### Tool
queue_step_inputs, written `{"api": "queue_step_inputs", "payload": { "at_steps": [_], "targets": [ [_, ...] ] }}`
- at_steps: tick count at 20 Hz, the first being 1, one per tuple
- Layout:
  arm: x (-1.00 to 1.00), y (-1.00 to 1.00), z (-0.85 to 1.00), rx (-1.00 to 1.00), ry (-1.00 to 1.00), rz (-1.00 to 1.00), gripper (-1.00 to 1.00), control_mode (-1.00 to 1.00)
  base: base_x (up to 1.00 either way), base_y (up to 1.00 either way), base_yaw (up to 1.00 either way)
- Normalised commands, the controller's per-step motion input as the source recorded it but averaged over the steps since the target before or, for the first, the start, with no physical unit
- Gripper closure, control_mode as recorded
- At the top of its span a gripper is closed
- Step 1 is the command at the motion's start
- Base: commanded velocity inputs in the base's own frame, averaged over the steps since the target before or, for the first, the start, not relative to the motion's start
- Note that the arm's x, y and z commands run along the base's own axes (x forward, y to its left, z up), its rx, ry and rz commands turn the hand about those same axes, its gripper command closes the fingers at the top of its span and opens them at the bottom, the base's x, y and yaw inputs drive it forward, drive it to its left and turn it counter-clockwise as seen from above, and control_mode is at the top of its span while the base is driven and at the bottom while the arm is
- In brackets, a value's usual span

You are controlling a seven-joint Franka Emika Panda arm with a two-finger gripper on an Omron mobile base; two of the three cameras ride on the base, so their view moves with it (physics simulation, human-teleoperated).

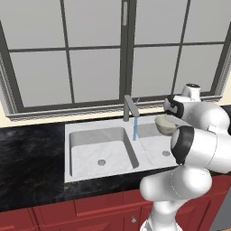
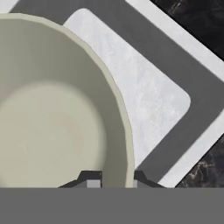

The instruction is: Rinse each bowl for a few seconds and place them down in the sink or on the counter.

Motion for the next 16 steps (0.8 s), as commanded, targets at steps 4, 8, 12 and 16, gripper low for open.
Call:
{"api": "queue_step_inputs", "payload": {
  "at_steps": [4,8,12,16],
  "targets": [
    [-0.02,-0.15,-0.26,0.0,0.02,-0.08,1.0,-1.0,0.0,0.0,0.0],
    [0.0,0.0,-0.39,0.0,0.0,-0.04,1.0,-1.0,0.0,0.0,0.0],
    [0.0,-0.04,-0.45,0.01,-0.01,-0.03,1.0,-1.0,0.0,0.0,0.0],
    [0.13,-0.04,-0.37,0.01,-0.02,-0.01,1.0,-1.0,0.0,0.0,0.0]
  ]
}}
